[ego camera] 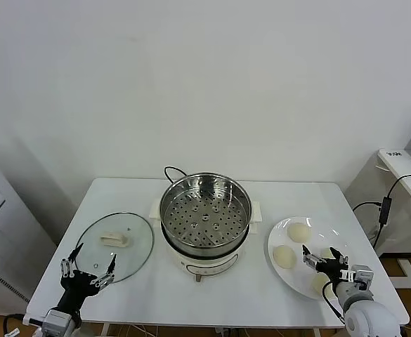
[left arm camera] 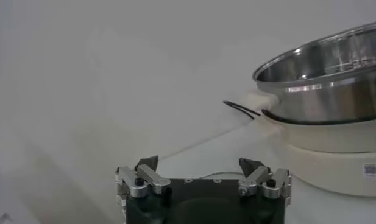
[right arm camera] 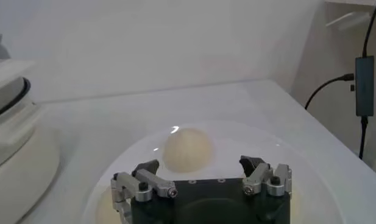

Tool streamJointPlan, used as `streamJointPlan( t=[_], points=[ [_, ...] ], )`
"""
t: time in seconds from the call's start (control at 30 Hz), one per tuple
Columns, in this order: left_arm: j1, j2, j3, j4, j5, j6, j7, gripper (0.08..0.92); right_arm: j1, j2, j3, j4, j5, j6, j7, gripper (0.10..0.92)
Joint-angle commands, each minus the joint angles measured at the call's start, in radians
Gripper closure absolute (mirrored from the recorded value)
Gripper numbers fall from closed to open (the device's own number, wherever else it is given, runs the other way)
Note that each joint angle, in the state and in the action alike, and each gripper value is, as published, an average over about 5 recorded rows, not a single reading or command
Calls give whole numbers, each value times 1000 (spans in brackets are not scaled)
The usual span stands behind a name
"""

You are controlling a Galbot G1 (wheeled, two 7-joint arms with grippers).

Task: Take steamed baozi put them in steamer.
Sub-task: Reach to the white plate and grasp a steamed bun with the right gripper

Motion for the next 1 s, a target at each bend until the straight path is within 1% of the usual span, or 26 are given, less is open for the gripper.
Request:
streamJointPlan(
  t=[0.03, 0.07, 0.13, 0.23, 0.33, 0.43, 0.5, 0.6, 0.7, 0.83, 1.0],
  points=[
    [-1, -9, -6, 9, 2, -8, 3, 177, 13, -99, 0, -17, 13, 9, -62, 203],
    [0, -10, -8, 9, 2, -9, 3, 177, 16, -119, 2, -24, 2, 16, -89, 203],
    [3, -10, -13, 11, 1, -12, 3, 177, 28, -195, 7, -50, -34, 37, -190, 203],
    [5, -10, -18, 15, 0, -19, 3, 177, 75, -370, 11, -120, -126, 91, -407, 203],
    [5, -14, -24, 19, -1, -27, 3, 177, 188, -563, -37, -229, -249, 183, -643, 203],
    [5, -18, -29, 20, -1, -31, 2, 177, 407, -694, -197, -349, -412, 277, -873, 203],
    [2, -22, -30, 19, -1, -31, 1, 177, 631, -741, -386, -425, -521, 322, -1016, 203],
    [-7, -26, -31, 18, 1, -28, -1, 177, 966, -759, -704, -524, -628, 352, -1169, 203],
    [-15, -27, -30, 19, 2, -24, -3, 177, 1224, -731, -1005, -560, -676, 334, -1243, 203],
    [-27, -23, -21, 18, 14, -14, -6, 177, 1434, -654, -1278, -566, -687, 281, -1280, 203],
    [-37, -21, -9, 13, 29, -6, -11, 177, 1499, -516, -1438, -641, -706, 260, -1259, 203]
  ],
)
